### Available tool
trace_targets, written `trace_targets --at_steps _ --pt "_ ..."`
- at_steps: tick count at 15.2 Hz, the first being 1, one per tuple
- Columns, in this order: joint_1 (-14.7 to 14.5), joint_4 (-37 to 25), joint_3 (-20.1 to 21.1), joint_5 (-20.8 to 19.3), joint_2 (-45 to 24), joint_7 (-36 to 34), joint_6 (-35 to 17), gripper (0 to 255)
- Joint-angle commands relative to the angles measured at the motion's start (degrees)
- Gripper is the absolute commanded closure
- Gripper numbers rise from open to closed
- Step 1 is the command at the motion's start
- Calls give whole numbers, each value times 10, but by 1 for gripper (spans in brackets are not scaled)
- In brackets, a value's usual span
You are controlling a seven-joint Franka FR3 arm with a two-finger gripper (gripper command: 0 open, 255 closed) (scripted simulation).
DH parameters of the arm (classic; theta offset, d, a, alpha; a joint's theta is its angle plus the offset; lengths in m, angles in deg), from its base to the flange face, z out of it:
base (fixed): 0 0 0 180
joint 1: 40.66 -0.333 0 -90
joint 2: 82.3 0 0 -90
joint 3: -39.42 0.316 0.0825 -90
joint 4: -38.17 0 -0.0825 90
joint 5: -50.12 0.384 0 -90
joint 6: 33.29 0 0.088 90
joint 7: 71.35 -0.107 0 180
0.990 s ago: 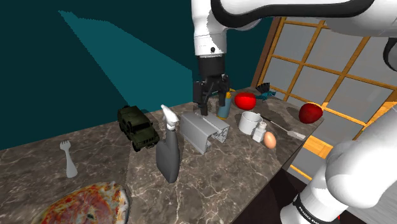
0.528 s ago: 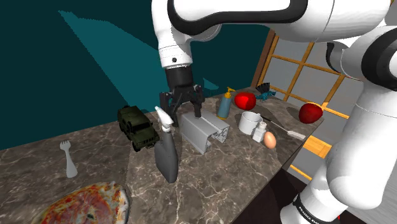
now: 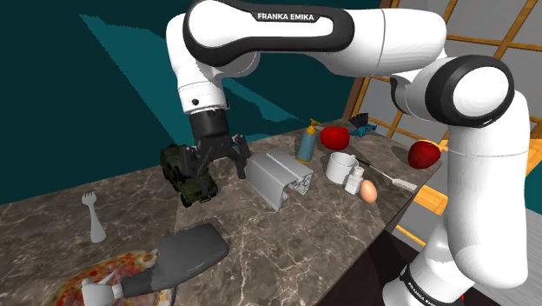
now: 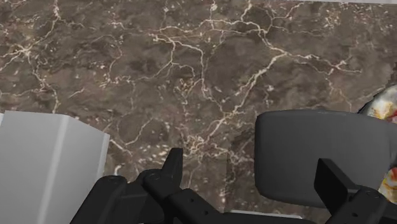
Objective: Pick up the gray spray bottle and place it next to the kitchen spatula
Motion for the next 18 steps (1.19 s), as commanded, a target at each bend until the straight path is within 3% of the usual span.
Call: trace_targets --at_steps 1,5,13,14,18 --pt "-1 17 1 3 3 -1 -14 0" --pt "2 76 3 9 22 6 -54 0" --pt "2 75 3 9 22 6 -54 0" --pt "2 75 3 9 22 6 -54 255" --pt "2 75 3 9 22 6 -54 255"
